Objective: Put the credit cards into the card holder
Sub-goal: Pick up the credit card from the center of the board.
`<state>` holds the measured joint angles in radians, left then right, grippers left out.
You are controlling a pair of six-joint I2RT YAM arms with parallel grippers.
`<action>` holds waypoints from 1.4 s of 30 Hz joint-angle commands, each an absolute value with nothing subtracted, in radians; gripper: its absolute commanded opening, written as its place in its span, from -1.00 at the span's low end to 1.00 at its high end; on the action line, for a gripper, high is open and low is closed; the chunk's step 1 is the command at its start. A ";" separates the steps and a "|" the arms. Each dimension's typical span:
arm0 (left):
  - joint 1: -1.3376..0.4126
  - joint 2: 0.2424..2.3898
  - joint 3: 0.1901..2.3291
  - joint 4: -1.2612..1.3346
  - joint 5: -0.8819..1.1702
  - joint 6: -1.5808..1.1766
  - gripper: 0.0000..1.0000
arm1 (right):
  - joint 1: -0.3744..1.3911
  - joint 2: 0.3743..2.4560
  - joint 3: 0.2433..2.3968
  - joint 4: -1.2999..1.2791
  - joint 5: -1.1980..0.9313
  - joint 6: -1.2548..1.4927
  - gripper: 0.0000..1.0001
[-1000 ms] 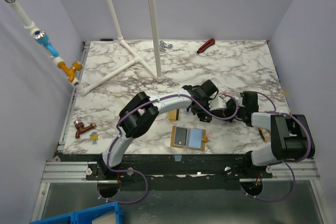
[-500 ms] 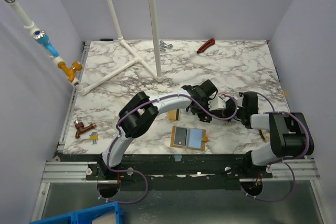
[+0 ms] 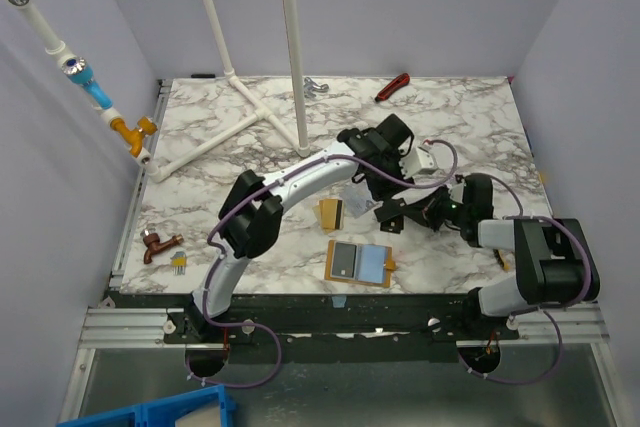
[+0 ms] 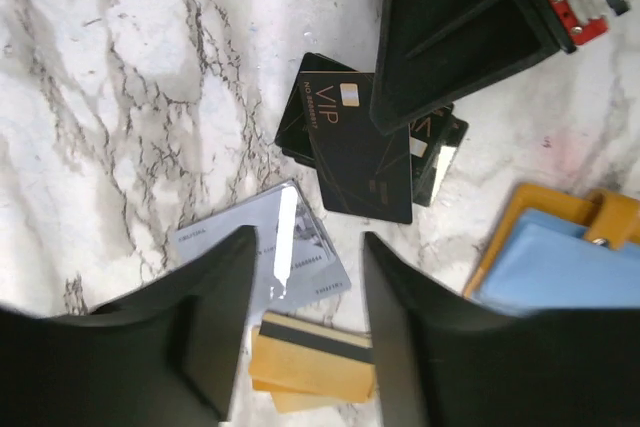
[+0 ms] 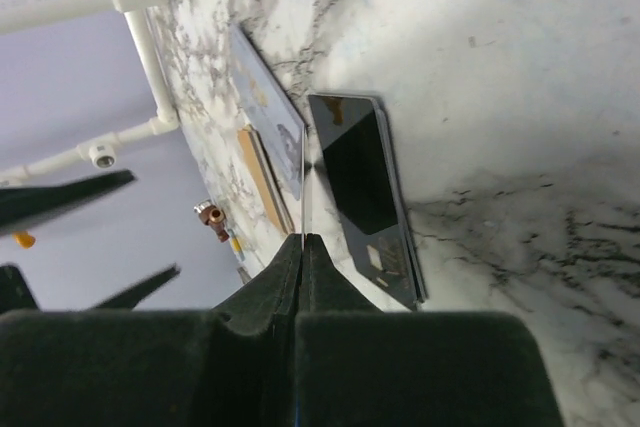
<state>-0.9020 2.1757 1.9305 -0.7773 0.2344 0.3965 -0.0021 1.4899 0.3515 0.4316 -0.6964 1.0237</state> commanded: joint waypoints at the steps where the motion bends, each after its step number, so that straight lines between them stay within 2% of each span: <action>1: -0.858 2.073 2.036 -0.965 0.392 0.322 0.20 | -0.005 1.393 0.384 0.328 -0.675 0.986 -0.99; 3: -0.825 2.046 2.072 -1.021 0.464 0.296 0.61 | 0.000 1.356 0.402 0.292 -0.676 0.971 -0.99; 4: -0.804 2.023 2.077 -1.038 0.505 0.275 0.91 | 0.000 1.336 0.415 0.281 -0.681 0.962 -0.99; 5: -0.785 1.999 2.070 -1.040 0.533 0.258 0.97 | 0.018 1.321 0.425 0.270 -0.690 0.958 -0.99; 10: -0.698 1.871 1.996 -1.044 0.673 0.186 0.97 | 0.080 1.252 0.495 0.191 -0.719 0.907 -0.99; 14: -0.645 1.807 1.922 -1.065 0.824 0.196 0.97 | 0.133 1.236 0.585 0.188 -0.842 0.854 -0.99; 17: -0.600 1.748 1.842 -1.041 0.927 0.215 0.97 | 0.199 1.236 0.585 0.426 -1.019 0.931 -0.99; 21: -0.552 1.646 1.732 -0.981 1.019 0.196 0.97 | 0.334 1.223 0.671 0.385 -0.966 0.841 -0.99; 26: -0.539 1.550 1.631 -0.957 0.949 0.197 0.60 | 0.434 1.283 0.748 0.408 -0.954 0.799 -0.99; 32: -0.503 1.444 1.537 -0.914 0.924 0.192 0.49 | 0.473 1.320 0.855 0.325 -0.995 0.717 -0.99; 35: -0.502 1.410 1.486 -0.912 0.943 0.202 0.16 | 0.484 1.333 0.880 0.366 -1.044 0.734 -0.99; 40: -0.500 1.385 1.414 -0.911 0.984 0.212 0.11 | 0.511 1.345 0.932 0.360 -1.053 0.713 -0.99; 42: -0.499 1.375 1.399 -0.900 0.989 0.206 -0.01 | 0.523 1.352 0.953 0.338 -1.051 0.693 -0.99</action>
